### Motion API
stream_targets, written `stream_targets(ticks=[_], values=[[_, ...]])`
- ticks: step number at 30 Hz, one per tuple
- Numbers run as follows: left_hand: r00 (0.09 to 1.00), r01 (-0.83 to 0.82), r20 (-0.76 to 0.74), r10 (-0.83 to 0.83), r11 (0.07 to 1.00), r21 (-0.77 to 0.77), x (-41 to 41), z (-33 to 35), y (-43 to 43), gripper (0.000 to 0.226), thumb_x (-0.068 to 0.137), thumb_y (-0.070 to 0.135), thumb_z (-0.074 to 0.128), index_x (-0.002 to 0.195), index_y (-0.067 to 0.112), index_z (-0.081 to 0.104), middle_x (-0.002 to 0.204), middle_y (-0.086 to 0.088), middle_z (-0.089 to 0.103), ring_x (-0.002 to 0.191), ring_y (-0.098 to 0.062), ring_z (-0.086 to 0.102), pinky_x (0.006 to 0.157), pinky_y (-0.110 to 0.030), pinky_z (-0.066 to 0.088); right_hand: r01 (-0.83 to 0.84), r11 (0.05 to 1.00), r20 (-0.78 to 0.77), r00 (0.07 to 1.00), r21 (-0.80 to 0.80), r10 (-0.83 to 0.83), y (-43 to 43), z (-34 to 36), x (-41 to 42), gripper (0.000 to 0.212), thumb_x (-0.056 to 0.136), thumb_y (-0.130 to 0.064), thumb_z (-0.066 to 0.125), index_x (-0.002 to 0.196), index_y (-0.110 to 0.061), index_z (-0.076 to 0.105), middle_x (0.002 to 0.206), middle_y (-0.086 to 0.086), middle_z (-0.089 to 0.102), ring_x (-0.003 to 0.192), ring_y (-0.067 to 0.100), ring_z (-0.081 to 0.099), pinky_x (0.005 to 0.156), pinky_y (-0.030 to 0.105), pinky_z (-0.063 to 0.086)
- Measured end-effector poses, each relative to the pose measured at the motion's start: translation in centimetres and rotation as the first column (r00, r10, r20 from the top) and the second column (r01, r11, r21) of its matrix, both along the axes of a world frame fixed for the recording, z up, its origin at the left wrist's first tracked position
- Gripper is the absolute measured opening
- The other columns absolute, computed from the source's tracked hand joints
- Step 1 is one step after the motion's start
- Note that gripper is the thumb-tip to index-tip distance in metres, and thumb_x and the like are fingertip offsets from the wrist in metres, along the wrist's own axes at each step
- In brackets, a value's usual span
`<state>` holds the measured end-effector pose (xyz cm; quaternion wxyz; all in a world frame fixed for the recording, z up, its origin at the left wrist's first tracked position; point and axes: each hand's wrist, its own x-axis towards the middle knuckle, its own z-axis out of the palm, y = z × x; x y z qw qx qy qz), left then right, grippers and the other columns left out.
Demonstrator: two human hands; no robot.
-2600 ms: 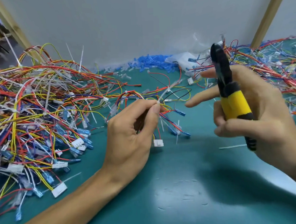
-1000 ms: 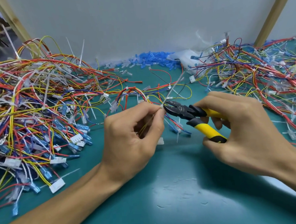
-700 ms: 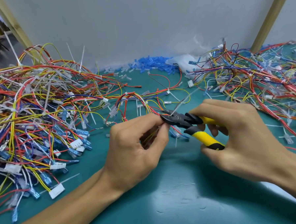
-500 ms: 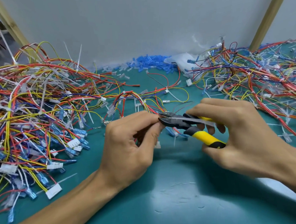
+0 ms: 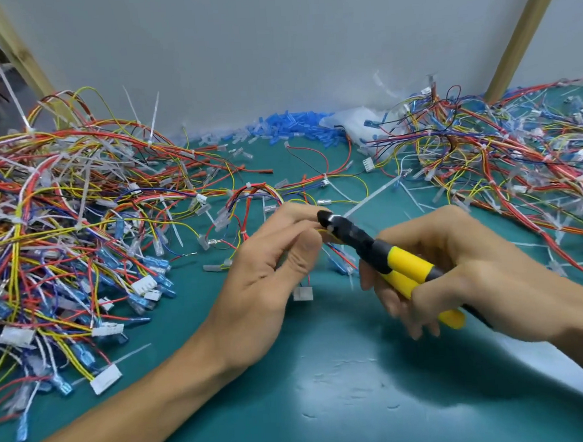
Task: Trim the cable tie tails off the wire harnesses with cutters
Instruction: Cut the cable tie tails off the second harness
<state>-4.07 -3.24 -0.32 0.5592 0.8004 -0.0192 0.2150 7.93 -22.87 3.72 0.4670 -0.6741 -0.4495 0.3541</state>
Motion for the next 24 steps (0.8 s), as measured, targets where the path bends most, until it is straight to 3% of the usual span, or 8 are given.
stream_targets(ticks=[2, 5, 10, 13, 15, 17, 21, 24], values=[[0.998, 0.020, -0.064, -0.025, 0.997, -0.075, 0.3, 0.2, 0.2, 0.041, 0.111, 0.012, 0.028, 0.111, 0.005, 0.069, 0.098, -0.005, 0.075, 0.102, -0.012, 0.070, 0.088, -0.027, 0.043, -0.010, 1.000, -0.059, 0.998, 0.002, 0.010, 0.0, 0.0, 0.2, 0.036, 0.056, 0.003, 0.062, 0.091, -0.001, 0.071, 0.070, 0.021, 0.064, 0.051, 0.036, 0.063, 0.043, 0.034, 0.047], [0.998, 0.069, -0.008, -0.070, 0.993, -0.093, -0.4, 0.1, 0.1, 0.045, 0.111, 0.020, 0.029, 0.100, -0.003, 0.066, 0.094, -0.013, 0.069, 0.094, -0.023, 0.064, 0.092, -0.024, 0.042, -0.014, 1.000, -0.080, 0.997, 0.004, 0.015, 0.2, -0.1, 0.4, 0.033, 0.058, 0.006, 0.064, 0.090, 0.001, 0.072, 0.069, 0.023, 0.064, 0.049, 0.036, 0.063, 0.042, 0.036, 0.048], [0.999, 0.047, 0.002, -0.047, 0.993, -0.106, -0.5, 0.2, -0.1, 0.039, 0.110, 0.025, 0.039, 0.080, 0.006, 0.056, 0.066, 0.001, 0.052, 0.063, -0.017, 0.048, 0.069, -0.023, 0.040, 0.014, 1.000, -0.146, 0.989, -0.017, -0.017, 0.4, 0.0, 0.7, 0.029, 0.057, 0.006, 0.067, 0.085, 0.000, 0.073, 0.066, 0.022, 0.062, 0.048, 0.035, 0.061, 0.043, 0.034, 0.048], [1.000, 0.029, -0.002, -0.029, 0.997, -0.073, -0.5, -0.1, 0.0, 0.038, 0.109, 0.030, 0.041, 0.080, 0.012, 0.059, 0.062, -0.001, 0.047, 0.059, -0.017, 0.041, 0.062, -0.032, 0.036, 0.094, 0.996, 0.069, 0.993, -0.011, -0.093, 0.4, -0.5, 0.1, 0.028, 0.059, -0.002, 0.069, 0.086, -0.009, 0.073, 0.068, 0.015, 0.065, 0.053, 0.031, 0.061, 0.046, 0.036, 0.050], [0.999, 0.033, -0.004, -0.033, 0.998, -0.046, -0.5, -0.2, 0.0, 0.039, 0.111, 0.030, 0.042, 0.081, 0.013, 0.059, 0.067, -0.012, 0.048, 0.060, -0.024, 0.040, 0.060, -0.043, 0.035, 0.148, 0.989, 0.306, 0.942, -0.006, -0.139, 0.4, -0.8, -0.4, 0.028, 0.062, -0.011, 0.071, 0.090, -0.013, 0.070, 0.070, 0.009, 0.064, 0.059, 0.031, 0.061, 0.053, 0.047, 0.056], [1.000, 0.025, 0.009, -0.025, 1.000, -0.008, -0.6, -0.2, -0.1, 0.037, 0.112, 0.027, 0.040, 0.081, 0.016, 0.057, 0.072, -0.014, 0.048, 0.062, -0.029, 0.040, 0.060, -0.046, 0.035, 0.149, 0.989, 0.386, 0.911, 0.016, -0.143, 0.5, -0.9, -0.8, 0.030, 0.064, -0.016, 0.073, 0.093, -0.016, 0.068, 0.071, 0.007, 0.063, 0.065, 0.034, 0.059, 0.061, 0.054, 0.056], [0.998, 0.025, 0.053, -0.027, 0.999, 0.033, -0.6, -0.3, -0.2, 0.036, 0.113, 0.025, 0.038, 0.084, 0.011, 0.055, 0.073, 0.007, 0.050, 0.061, -0.030, 0.038, 0.057, -0.044, 0.034, 0.160, 0.984, 0.532, 0.828, 0.078, -0.177, 0.7, -1.2, -1.1, 0.025, 0.066, -0.016, 0.071, 0.088, -0.023, 0.061, 0.070, 0.006, 0.053, 0.065, 0.031, 0.047, 0.058, 0.051, 0.050], [0.997, 0.051, 0.048, -0.054, 0.997, 0.054, -0.7, -0.3, -0.4, 0.033, 0.113, 0.025, 0.038, 0.086, 0.014, 0.056, 0.075, 0.013, 0.053, 0.061, -0.027, 0.039, 0.056, -0.040, 0.035, 0.133, 0.990, 0.567, 0.813, 0.039, -0.131, 0.8, -1.1, -1.3, 0.031, 0.064, -0.011, 0.064, 0.078, -0.035, 0.049, 0.065, 0.005, 0.039, 0.055, 0.014, 0.030, 0.049, 0.035, 0.033]])
